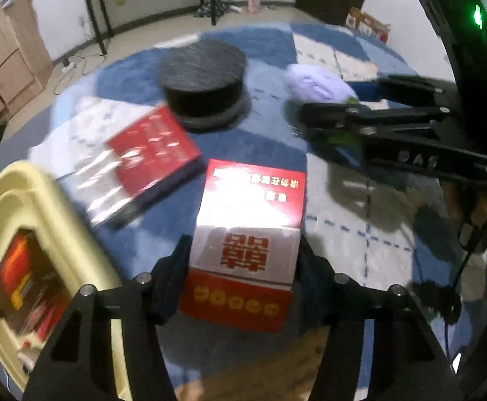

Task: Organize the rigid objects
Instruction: 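Grasp the red-and-white pack with the left tool while the right tool grasps the white plush ball, then release the pack into the yellow tray while the right tool drops the plush ball there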

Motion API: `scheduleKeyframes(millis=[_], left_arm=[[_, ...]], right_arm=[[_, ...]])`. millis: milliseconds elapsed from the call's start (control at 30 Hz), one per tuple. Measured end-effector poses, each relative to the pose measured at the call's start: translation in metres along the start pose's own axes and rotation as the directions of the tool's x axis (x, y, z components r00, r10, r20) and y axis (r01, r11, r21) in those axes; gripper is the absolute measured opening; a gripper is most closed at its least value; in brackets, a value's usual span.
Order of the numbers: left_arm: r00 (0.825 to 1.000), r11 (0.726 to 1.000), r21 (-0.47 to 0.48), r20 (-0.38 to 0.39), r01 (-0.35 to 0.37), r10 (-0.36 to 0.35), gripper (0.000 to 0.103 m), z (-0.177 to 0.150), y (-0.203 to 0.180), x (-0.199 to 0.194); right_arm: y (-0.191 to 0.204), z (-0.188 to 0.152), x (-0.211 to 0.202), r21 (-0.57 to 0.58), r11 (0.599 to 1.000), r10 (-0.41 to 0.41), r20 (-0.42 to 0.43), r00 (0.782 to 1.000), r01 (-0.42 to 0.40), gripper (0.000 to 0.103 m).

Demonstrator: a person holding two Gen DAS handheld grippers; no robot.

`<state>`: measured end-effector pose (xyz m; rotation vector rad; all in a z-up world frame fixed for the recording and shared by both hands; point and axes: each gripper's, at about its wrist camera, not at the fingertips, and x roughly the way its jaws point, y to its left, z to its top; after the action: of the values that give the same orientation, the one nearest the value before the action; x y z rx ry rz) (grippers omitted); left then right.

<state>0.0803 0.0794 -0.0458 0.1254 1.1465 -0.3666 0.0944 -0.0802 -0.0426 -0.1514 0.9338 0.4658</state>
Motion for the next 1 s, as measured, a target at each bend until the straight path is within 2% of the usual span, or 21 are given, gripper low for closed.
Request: scheduleKeyframes(millis=[100,233,367,400,467,600,667,767,1000], left_arm=[[0.998,0.992,-0.122,0.058,0.031,-0.024,0.059,-0.008,0.029,-0.031],[0.986,0.958,-0.274,0.160,0.084,-0.041,0.059,-0.030,0.067,-0.074],[0.973,0.923,-0.382,0.224,0.039,0.051,0.059,-0.062,0.123,-0.124],[0.972,0.916,-0.401,0.223,0.027,0.069,0.059,-0.065,0.133,-0.128],[0.974,0.892,-0.450,0.177,-0.048,0.142,0.059,-0.083,0.165,-0.135],[0.979,0.856,-0.504,0.094,-0.111,0.182,0.058,-0.112,0.195,-0.124],[0.982,0.851,-0.511,0.066,-0.121,0.179,0.058,-0.123,0.202,-0.114],[0.984,0.843,-0.522,0.034,-0.130,0.173,0.058,-0.133,0.207,-0.095],[0.985,0.827,-0.553,0.066,-0.096,0.159,0.058,-0.139,0.220,-0.080]], right_arm=[[0.001,0.004,-0.021,-0.009,1.000,0.007,0.011,1.000,-0.007,0.048],[0.026,0.013,-0.041,-0.039,0.999,0.031,0.033,0.999,-0.030,0.048],[0.076,0.022,-0.051,-0.079,0.991,0.114,0.061,0.992,-0.109,0.048],[0.088,0.023,-0.054,-0.094,0.987,0.138,0.059,0.989,-0.132,0.048],[0.123,0.025,-0.049,-0.127,0.973,0.199,0.039,0.979,-0.192,0.048],[0.187,0.024,-0.033,-0.197,0.941,0.277,-0.020,0.961,-0.275,0.048],[0.213,0.024,-0.021,-0.225,0.926,0.295,-0.060,0.953,-0.301,0.048],[0.240,0.026,-0.001,-0.270,0.915,0.279,-0.110,0.954,-0.299,0.048],[0.258,0.035,0.039,-0.283,0.910,0.265,-0.163,0.950,-0.303,0.050]])
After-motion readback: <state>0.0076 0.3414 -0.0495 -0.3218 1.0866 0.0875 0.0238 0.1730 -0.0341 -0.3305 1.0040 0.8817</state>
